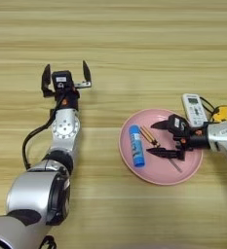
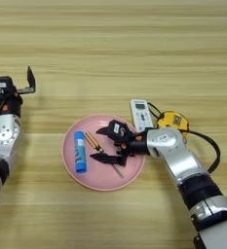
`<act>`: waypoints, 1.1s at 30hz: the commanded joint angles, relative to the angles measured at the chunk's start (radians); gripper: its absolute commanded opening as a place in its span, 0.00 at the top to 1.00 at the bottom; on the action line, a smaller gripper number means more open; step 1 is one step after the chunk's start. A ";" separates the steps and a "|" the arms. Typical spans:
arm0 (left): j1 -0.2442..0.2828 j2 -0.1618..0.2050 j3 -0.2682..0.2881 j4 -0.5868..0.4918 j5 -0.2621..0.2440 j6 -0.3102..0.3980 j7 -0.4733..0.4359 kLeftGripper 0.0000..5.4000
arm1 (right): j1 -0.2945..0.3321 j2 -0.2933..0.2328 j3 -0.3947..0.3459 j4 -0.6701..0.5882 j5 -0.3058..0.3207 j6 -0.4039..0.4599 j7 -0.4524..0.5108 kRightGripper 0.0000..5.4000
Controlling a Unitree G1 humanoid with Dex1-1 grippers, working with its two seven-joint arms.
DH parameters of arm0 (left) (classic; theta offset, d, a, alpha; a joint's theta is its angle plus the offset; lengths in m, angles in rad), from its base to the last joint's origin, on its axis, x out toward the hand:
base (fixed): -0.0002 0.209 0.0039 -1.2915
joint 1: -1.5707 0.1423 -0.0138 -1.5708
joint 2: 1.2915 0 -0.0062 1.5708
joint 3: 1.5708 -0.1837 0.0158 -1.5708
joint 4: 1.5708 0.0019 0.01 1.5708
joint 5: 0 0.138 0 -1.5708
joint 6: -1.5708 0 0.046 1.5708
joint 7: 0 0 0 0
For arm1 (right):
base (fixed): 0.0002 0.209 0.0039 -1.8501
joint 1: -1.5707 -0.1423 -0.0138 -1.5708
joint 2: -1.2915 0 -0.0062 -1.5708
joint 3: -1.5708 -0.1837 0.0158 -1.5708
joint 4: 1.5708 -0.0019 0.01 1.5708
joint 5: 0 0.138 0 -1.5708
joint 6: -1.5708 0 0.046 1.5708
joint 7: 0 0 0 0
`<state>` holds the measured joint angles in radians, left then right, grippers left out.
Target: Move the objects on the table
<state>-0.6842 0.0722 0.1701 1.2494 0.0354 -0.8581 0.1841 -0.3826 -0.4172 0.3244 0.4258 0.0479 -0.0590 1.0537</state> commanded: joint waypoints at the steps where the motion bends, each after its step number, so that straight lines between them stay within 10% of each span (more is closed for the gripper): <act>1: -0.004 0.001 -0.006 0.000 0.007 0.007 -0.005 0.00 | 0.012 -0.012 0.019 0.018 -0.045 0.008 -0.010 0.38; 21: -0.004 -0.001 -0.007 -0.002 0.008 0.003 -0.004 0.00 | 0.012 -0.014 0.010 0.006 -0.038 0.008 -0.002 0.83; 33: 0.010 0.006 0.001 -0.010 -0.002 -0.011 -0.021 0.00 | -0.012 0.001 -0.075 -0.099 0.044 0.077 -0.026 0.84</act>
<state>-0.6829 0.0719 0.1716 1.2481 0.0346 -0.8629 0.1719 -0.3819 -0.4166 0.2753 0.3680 0.0637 -0.0071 1.0324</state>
